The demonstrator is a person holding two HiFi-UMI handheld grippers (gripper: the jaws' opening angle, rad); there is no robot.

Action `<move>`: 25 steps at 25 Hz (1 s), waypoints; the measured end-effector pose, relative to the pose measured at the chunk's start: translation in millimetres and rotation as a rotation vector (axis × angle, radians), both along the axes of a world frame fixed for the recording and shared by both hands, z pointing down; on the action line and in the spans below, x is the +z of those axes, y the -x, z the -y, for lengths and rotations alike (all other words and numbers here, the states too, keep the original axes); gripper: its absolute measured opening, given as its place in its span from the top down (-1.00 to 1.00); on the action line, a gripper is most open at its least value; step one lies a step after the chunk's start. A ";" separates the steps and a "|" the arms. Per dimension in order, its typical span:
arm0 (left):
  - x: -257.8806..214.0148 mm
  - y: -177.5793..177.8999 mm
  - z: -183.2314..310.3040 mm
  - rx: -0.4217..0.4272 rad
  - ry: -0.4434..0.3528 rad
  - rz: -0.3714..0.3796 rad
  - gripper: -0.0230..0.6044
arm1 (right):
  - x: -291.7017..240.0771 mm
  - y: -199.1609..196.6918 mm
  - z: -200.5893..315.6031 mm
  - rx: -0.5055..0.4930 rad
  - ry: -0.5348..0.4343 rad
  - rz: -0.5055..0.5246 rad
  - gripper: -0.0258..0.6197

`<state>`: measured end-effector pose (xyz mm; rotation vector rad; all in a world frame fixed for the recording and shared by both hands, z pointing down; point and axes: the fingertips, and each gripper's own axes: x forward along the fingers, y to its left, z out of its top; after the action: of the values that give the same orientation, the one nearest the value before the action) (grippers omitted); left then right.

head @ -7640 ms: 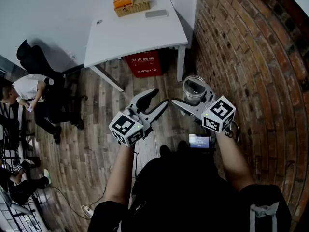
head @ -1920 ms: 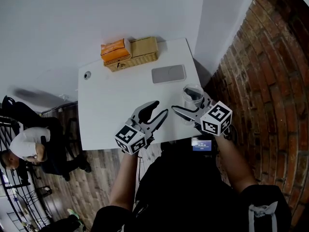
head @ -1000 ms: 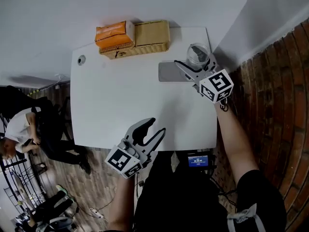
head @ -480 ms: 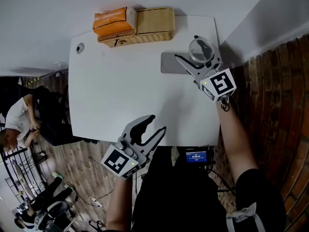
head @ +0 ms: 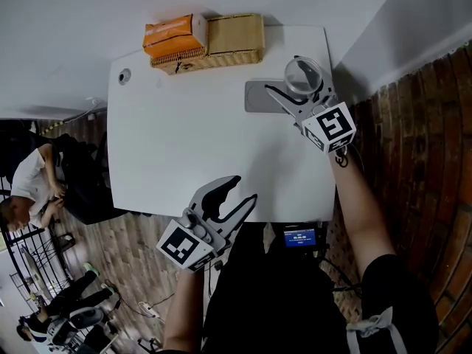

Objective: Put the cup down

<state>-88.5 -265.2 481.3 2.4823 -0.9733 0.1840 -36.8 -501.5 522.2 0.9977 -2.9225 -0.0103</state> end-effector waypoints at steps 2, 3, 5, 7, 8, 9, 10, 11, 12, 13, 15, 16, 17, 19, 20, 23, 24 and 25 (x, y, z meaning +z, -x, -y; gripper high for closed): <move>-0.4 1.3 -1.2 -0.006 0.000 -0.001 0.31 | 12.4 -1.6 -1.9 0.004 0.029 -0.024 -0.33; -0.9 2.0 -1.4 -0.012 -0.001 -0.003 0.31 | 18.9 -3.2 -4.1 0.008 0.036 -0.043 -0.33; -0.2 4.3 -2.7 -0.019 0.000 -0.002 0.31 | 31.1 -8.4 -8.9 0.022 0.046 -0.080 -0.33; 3.0 7.2 -4.5 -0.018 0.005 0.003 0.31 | 42.4 -16.1 -12.5 0.042 0.064 -0.104 -0.33; 4.9 8.3 -4.9 -0.018 0.008 0.004 0.31 | 47.7 -20.6 -14.4 0.052 0.076 -0.111 -0.33; 6.9 8.8 -5.4 -0.019 0.011 0.003 0.31 | 52.6 -25.5 -16.9 0.062 0.087 -0.116 -0.33; 8.4 8.8 -6.3 -0.018 0.014 0.001 0.31 | 57.2 -31.0 -20.8 0.072 0.100 -0.121 -0.33; 9.2 8.2 -7.3 -0.015 0.015 -0.002 0.31 | 61.4 -36.9 -25.7 0.082 0.112 -0.127 -0.33; 9.4 7.2 -8.3 -0.011 0.014 -0.005 0.31 | 64.9 -43.2 -31.2 0.093 0.126 -0.132 -0.33; 9.4 6.0 -9.1 -0.005 0.013 -0.007 0.31 | 67.6 -49.8 -37.3 0.105 0.139 -0.135 -0.33; 9.0 3.4 -12.0 0.003 0.011 -0.014 0.31 | 71.1 -62.3 -52.9 0.128 0.172 -0.130 -0.33; 8.6 2.5 -13.7 0.006 0.010 -0.019 0.31 | 71.7 -67.2 -62.1 0.136 0.192 -0.123 -0.33; 8.0 1.9 -14.6 0.009 0.008 -0.022 0.31 | 70.5 -71.1 -70.8 0.143 0.209 -0.111 -0.33; 5.7 0.9 -14.2 0.019 -0.002 -0.028 0.31 | 62.0 -75.3 -85.3 0.154 0.231 -0.079 -0.33; 4.2 0.3 -13.9 0.024 -0.008 -0.030 0.31 | 55.6 -76.1 -91.8 0.159 0.237 -0.062 -0.33; -1.8 -0.9 -13.9 0.039 -0.028 -0.040 0.31 | 31.9 -74.4 -109.3 0.161 0.253 -0.006 -0.33; -4.1 -0.6 -13.6 0.042 -0.036 -0.044 0.31 | 23.3 -73.7 -113.2 0.164 0.259 0.015 -0.33; -6.3 -0.2 -13.1 0.046 -0.044 -0.048 0.31 | 14.5 -73.4 -115.9 0.170 0.265 0.038 -0.33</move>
<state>-88.3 -252.1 474.9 2.5388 -0.9107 0.1181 36.6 -385.7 536.7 1.2035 -2.7626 0.3954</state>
